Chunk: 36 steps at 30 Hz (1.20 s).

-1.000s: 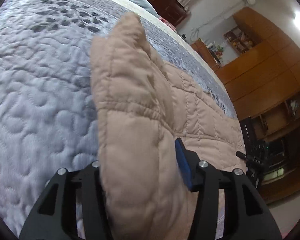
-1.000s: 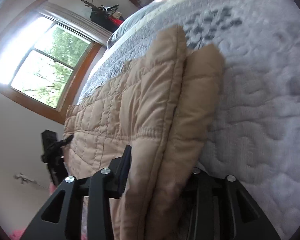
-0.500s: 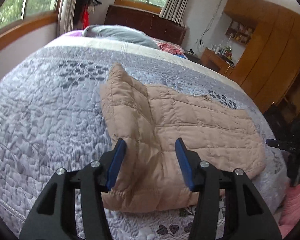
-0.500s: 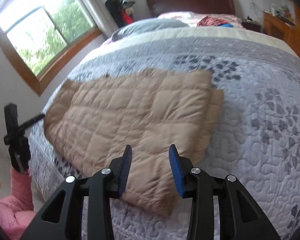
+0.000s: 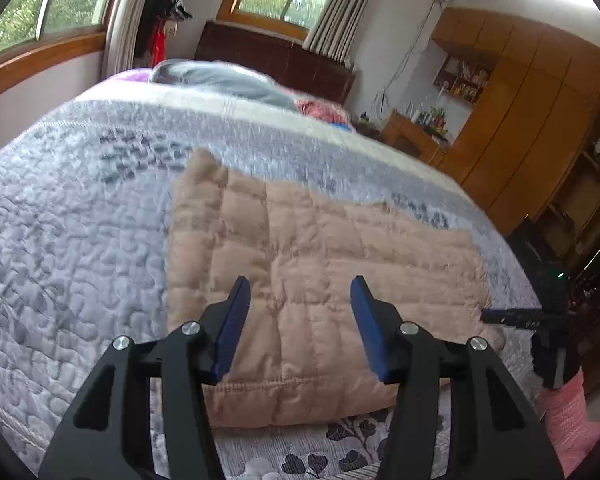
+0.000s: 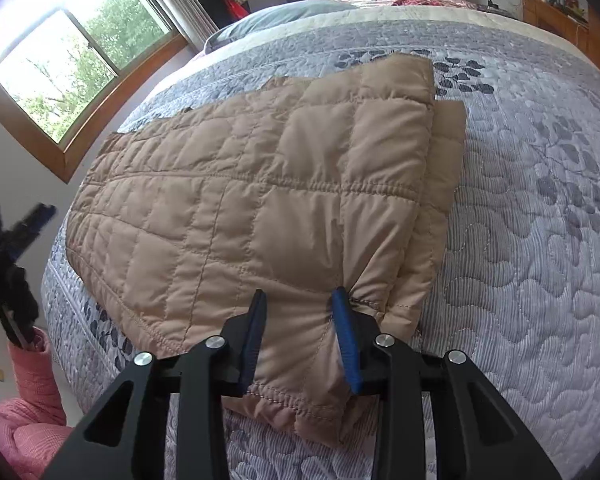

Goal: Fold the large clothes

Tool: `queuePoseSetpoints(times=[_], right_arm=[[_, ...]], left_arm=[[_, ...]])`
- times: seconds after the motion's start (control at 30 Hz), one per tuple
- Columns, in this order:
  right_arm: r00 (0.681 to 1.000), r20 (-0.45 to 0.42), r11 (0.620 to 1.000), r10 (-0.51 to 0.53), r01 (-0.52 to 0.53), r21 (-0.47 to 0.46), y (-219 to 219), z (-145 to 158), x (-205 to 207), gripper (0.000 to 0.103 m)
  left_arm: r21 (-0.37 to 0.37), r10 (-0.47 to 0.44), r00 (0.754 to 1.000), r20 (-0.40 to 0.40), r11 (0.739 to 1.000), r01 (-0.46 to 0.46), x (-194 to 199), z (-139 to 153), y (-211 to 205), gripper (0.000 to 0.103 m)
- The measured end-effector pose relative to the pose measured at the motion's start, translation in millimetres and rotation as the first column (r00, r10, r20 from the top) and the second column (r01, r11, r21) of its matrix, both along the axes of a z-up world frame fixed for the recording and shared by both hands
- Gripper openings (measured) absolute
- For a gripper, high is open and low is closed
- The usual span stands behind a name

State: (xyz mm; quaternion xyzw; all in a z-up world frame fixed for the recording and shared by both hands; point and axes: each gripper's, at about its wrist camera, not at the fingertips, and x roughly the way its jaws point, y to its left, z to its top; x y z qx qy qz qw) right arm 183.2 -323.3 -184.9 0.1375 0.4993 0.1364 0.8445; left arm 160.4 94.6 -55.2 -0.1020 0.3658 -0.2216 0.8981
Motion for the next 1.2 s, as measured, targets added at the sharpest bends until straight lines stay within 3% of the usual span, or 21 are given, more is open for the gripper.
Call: queuePoseSetpoints(times=[0.13, 0.23, 0.33, 0.57, 0.73, 0.83, 0.93, 1.0, 1.07, 1.2], right_arm=[[1.000, 0.019, 1.000, 0.009, -0.010, 0.011, -3, 19, -9, 0.036], [0.999, 0.021, 1.000, 0.027, -0.027, 0.006, 0, 28, -17, 0.036], [1.000, -0.014, 1.000, 0.020, -0.020, -0.023, 2, 18, -19, 0.034], [0.999, -0.031, 0.999, 0.010, -0.008, 0.042, -2, -14, -11, 0.032], [1.000, -0.024, 0.999, 0.013, -0.012, 0.040, -4, -2, -16, 0.033], [1.000, 0.018, 0.999, 0.010, -0.011, 0.046, -8, 17, -25, 0.035], [0.999, 0.010, 0.999, -0.031, 0.030, 0.041, -17, 27, -26, 0.049], [0.999, -0.007, 0.998, -0.045, 0.045, 0.037, -22, 25, -22, 0.051], [0.997, -0.038, 0.998, -0.060, 0.061, 0.032, -24, 18, -15, 0.051], [0.996, -0.072, 0.998, -0.056, 0.059, 0.035, -22, 6, -8, 0.052]], left_arm=[[0.061, 0.028, 0.997, -0.074, 0.998, -0.023, 23, -37, -4, 0.051], [0.041, 0.017, 0.992, -0.124, 0.999, -0.012, 33, -57, 0, 0.050], [0.027, 0.009, 0.991, -0.133, 1.000, -0.005, 35, -64, 2, 0.050], [0.082, 0.003, 0.993, -0.118, 0.997, 0.007, 34, -75, -4, 0.050], [0.057, 0.053, 0.987, -0.149, 0.997, -0.045, 24, -55, 3, 0.051], [0.033, 0.112, 0.985, -0.129, 0.994, -0.109, -6, -34, 16, 0.060], [0.036, 0.204, 0.971, -0.121, 0.979, -0.201, -37, -23, 33, 0.062], [-0.005, 0.246, 0.960, -0.136, 0.968, -0.249, -54, -25, 45, 0.068], [-0.067, 0.287, 0.937, -0.201, 0.950, -0.305, -64, -36, 55, 0.069], [-0.223, 0.274, 0.904, -0.329, 0.907, -0.357, -65, -69, 64, 0.069]])
